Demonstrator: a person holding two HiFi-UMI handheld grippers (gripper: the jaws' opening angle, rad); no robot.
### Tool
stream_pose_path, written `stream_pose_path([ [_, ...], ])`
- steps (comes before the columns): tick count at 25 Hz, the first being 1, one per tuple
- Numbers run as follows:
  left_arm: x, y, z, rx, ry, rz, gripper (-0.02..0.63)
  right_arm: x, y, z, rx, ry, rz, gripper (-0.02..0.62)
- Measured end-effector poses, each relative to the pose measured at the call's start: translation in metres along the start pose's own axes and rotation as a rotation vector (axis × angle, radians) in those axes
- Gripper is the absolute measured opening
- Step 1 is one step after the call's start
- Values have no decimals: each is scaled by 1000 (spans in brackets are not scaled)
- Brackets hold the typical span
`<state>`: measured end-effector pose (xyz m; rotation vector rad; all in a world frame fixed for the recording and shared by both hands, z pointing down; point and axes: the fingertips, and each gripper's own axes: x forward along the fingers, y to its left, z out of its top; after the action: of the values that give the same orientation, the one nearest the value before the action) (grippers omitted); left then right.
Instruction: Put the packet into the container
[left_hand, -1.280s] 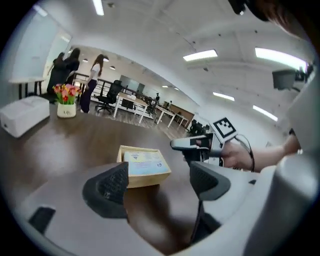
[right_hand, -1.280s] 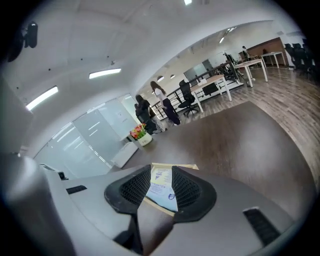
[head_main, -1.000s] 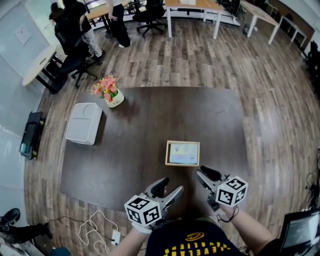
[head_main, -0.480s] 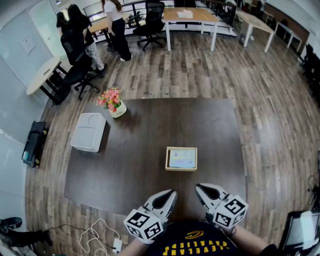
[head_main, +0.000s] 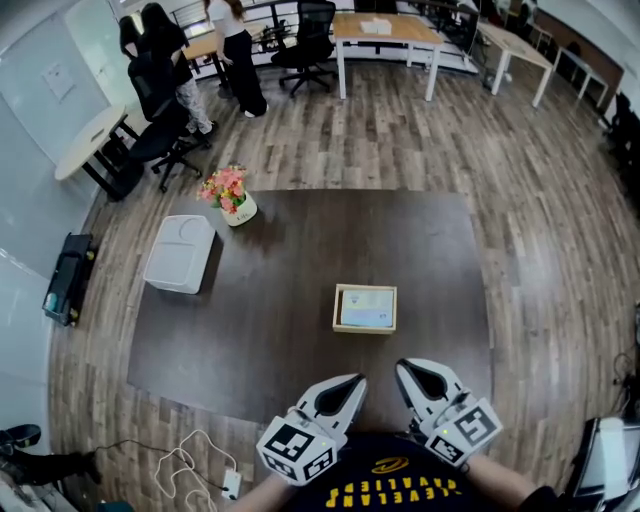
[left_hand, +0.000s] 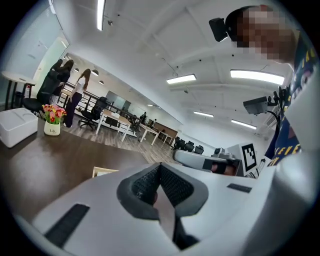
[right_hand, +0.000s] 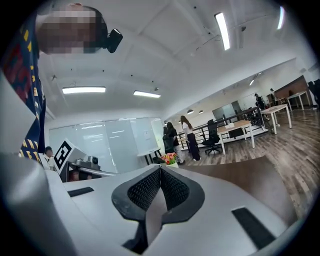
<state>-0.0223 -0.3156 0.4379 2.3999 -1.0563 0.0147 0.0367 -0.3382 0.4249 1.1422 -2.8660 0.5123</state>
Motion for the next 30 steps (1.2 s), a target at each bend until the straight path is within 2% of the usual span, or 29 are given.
stream_pose_path([
  [8,4,-1,16,48,-31,18,0,5,-4,9,-39,4,14,9],
  [22,5,2,3,39,1,19,0,0,0,6,-42,-26,7,9],
  [30,5,7,1,31,-4,19,0,1,2,0,-46,-10,5,9],
])
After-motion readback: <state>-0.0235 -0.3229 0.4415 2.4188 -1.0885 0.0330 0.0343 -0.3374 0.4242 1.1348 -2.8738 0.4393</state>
